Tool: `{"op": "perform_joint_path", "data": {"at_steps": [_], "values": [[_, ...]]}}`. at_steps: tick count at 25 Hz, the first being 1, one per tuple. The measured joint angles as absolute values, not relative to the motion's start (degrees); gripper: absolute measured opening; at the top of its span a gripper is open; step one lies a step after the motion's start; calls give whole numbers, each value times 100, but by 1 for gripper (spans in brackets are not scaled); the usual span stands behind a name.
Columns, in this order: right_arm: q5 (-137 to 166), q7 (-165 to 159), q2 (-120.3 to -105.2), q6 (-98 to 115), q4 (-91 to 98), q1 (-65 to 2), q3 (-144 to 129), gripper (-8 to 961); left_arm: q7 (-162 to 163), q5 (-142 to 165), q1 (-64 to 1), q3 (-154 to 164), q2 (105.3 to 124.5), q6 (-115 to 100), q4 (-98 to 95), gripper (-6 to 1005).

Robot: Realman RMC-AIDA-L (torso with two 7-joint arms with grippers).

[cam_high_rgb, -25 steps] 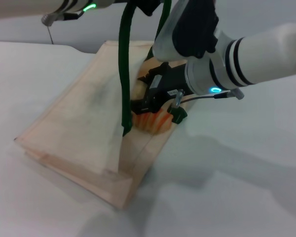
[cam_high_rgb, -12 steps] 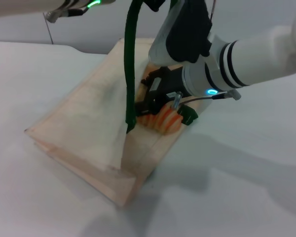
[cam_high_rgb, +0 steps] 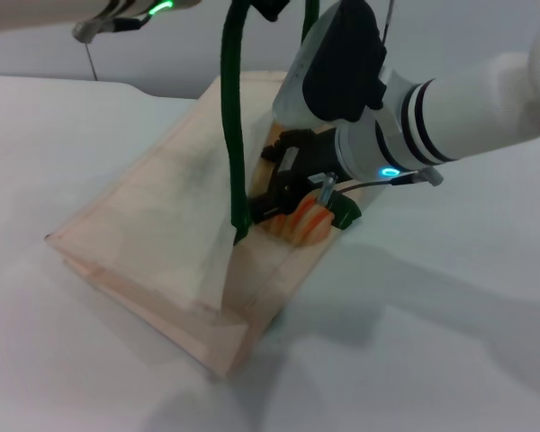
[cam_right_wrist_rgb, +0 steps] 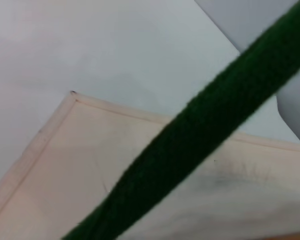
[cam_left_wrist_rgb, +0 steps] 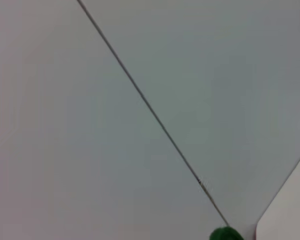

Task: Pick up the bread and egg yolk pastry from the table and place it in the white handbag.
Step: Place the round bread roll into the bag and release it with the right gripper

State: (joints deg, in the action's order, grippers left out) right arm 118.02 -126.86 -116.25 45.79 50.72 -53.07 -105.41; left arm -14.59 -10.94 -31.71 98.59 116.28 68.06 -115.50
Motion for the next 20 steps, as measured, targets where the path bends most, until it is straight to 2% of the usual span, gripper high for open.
{"op": "perform_joint_path", "data": {"at_steps": [7, 10, 16, 20], "values": [[12051, -12814, -11612, 4645, 4990, -5308, -10467, 810, -1468, -1089, -3077, 9781, 11627, 6787, -11546, 200], [12437, -13147, -11611, 4662, 5002, -5290, -10467, 892, -1470, -1086, -3059, 9781, 11623, 6780, -11536, 201], [13143, -13650, -11610, 4982, 5156, -5126, -10340, 892, -1473, -946, -2883, 9675, 11628, 6757, -11507, 203], [13616, -13702, -11612, 5356, 5670, -4643, -9851, 889, -1490, -937, -2754, 9586, 11630, 6616, -11479, 204]]}}
